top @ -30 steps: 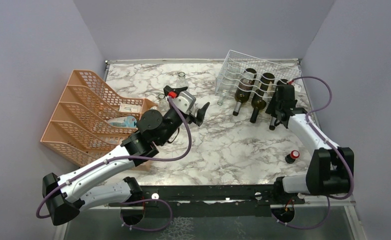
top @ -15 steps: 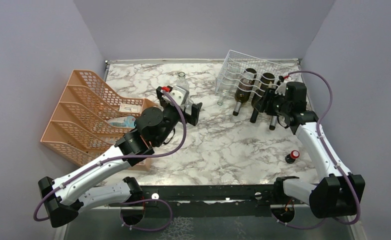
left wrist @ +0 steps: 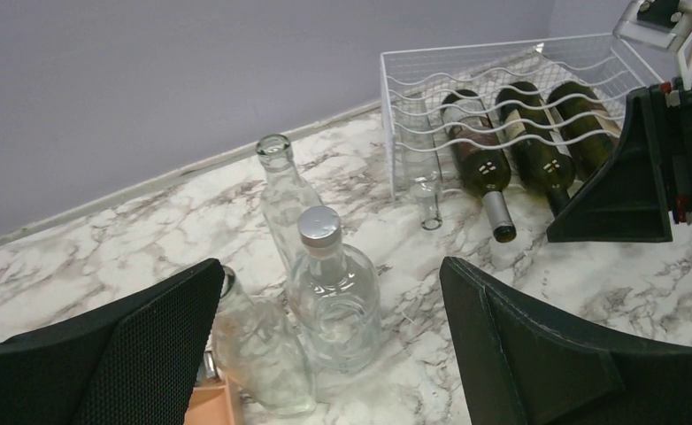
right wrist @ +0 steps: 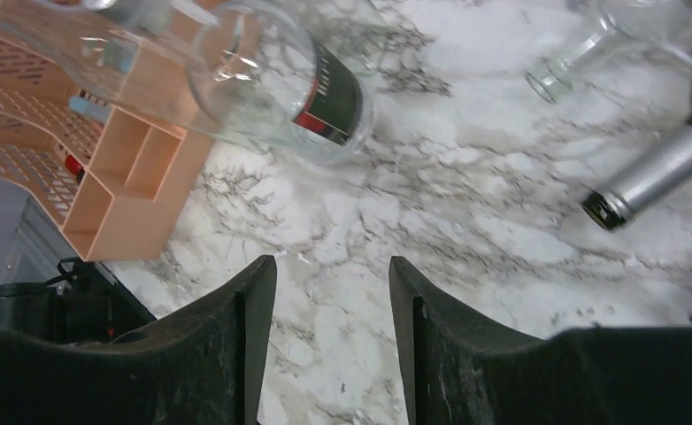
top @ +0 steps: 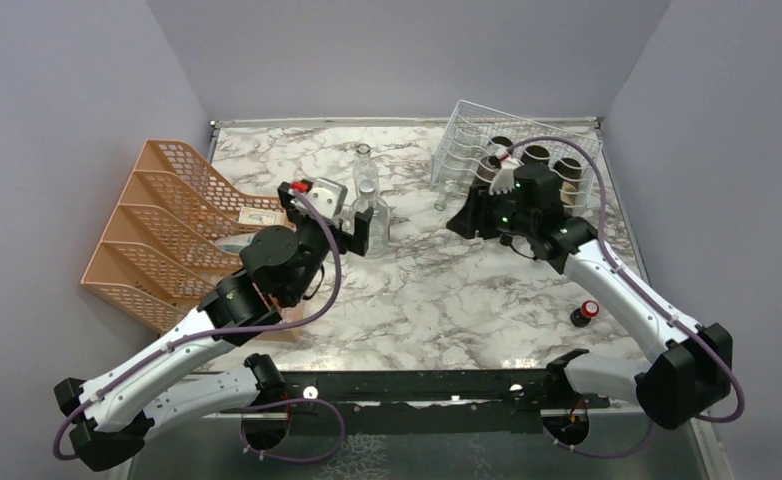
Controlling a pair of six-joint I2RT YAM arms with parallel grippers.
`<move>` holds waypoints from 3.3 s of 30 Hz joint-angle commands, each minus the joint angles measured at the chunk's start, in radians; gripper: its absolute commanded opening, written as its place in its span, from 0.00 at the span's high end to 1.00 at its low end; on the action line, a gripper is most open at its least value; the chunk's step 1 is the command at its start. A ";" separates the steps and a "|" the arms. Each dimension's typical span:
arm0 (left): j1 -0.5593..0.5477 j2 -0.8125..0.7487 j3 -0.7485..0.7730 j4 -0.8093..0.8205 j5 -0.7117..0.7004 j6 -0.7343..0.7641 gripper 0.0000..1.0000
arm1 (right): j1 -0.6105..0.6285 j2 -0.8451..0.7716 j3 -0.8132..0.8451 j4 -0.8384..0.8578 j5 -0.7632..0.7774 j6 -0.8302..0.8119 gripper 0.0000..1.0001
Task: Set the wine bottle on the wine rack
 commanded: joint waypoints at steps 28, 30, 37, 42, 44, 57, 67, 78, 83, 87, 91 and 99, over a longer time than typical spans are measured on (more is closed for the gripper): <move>0.004 -0.144 -0.037 0.083 -0.034 -0.047 0.01 | 0.429 0.682 0.793 -0.085 0.572 -0.102 0.52; 0.005 -0.143 -0.039 0.083 -0.032 -0.051 0.01 | 0.429 0.686 0.795 -0.076 0.575 -0.102 0.56; 0.005 -0.137 -0.034 0.070 -0.022 -0.063 0.01 | 0.429 0.668 0.755 -0.070 0.569 -0.103 0.76; 0.005 -0.132 -0.044 0.073 -0.019 -0.088 0.01 | 0.429 0.572 0.597 0.012 0.558 -0.114 0.79; 0.004 -0.129 -0.061 0.100 -0.016 -0.098 0.01 | 0.429 0.523 0.513 0.041 0.560 -0.113 0.82; 0.005 -0.047 -0.182 0.200 0.026 -0.221 0.01 | 0.429 0.103 -0.007 0.079 0.520 -0.007 0.99; 0.030 0.118 -0.200 0.224 0.113 -0.389 0.01 | 0.430 -0.070 -0.223 0.056 0.419 0.022 0.99; 0.133 0.259 -0.228 0.238 0.287 -0.469 0.01 | 0.431 -0.145 -0.421 0.074 0.320 0.139 0.99; 0.170 0.333 -0.227 0.257 0.365 -0.489 0.01 | 0.431 -0.116 -0.471 0.083 0.320 0.175 0.99; 0.179 0.399 -0.212 0.259 0.404 -0.488 0.01 | 0.431 -0.078 -0.478 0.069 0.328 0.191 0.92; 0.184 0.454 -0.204 0.265 0.435 -0.488 0.01 | 0.431 -0.041 -0.461 0.040 0.361 0.202 0.78; 0.193 0.503 -0.194 0.275 0.461 -0.484 0.01 | 0.430 -0.006 -0.432 0.023 0.401 0.188 0.59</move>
